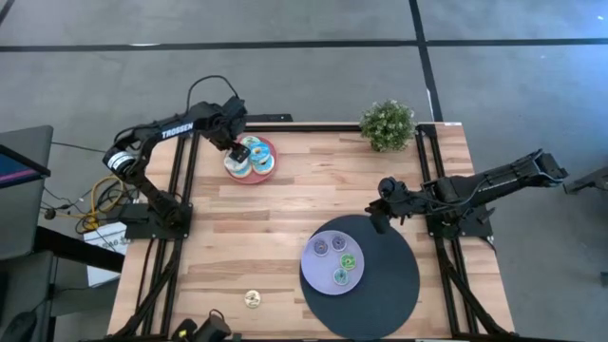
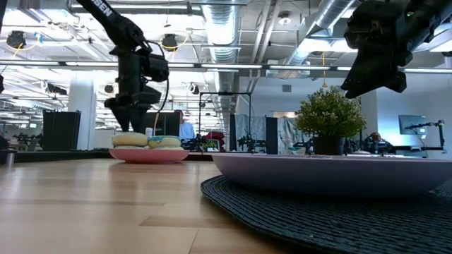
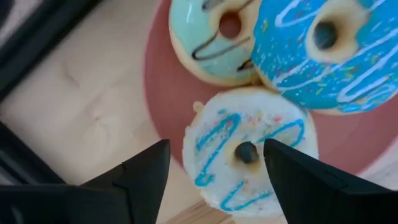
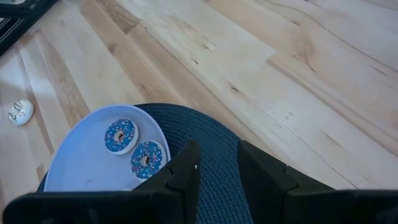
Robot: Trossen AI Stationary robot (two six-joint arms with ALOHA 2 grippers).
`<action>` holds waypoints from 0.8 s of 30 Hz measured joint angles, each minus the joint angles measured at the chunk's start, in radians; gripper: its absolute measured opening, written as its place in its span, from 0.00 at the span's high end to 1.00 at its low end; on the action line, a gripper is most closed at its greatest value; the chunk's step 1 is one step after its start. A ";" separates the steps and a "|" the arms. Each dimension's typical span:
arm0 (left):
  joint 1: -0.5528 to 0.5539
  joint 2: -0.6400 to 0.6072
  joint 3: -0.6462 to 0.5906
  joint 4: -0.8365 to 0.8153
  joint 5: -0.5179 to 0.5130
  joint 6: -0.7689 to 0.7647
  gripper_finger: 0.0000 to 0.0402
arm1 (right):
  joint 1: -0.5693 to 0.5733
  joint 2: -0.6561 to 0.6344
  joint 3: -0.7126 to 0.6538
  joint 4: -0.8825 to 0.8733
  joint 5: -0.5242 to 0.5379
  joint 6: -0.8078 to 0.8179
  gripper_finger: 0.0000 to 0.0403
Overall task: Pick & Place donuts
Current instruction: Put the small white donut on the purple plate
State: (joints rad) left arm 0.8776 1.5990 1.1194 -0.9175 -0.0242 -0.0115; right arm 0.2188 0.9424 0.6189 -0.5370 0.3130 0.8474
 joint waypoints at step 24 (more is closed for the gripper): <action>-0.542 -0.521 -0.114 -0.144 -0.156 -0.662 0.56 | 0.003 0.000 0.000 0.000 -0.001 0.000 0.76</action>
State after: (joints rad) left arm 0.3353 1.0779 1.0053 -1.0612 -0.1804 -0.6736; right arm 0.2218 0.9424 0.6189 -0.5371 0.3124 0.8470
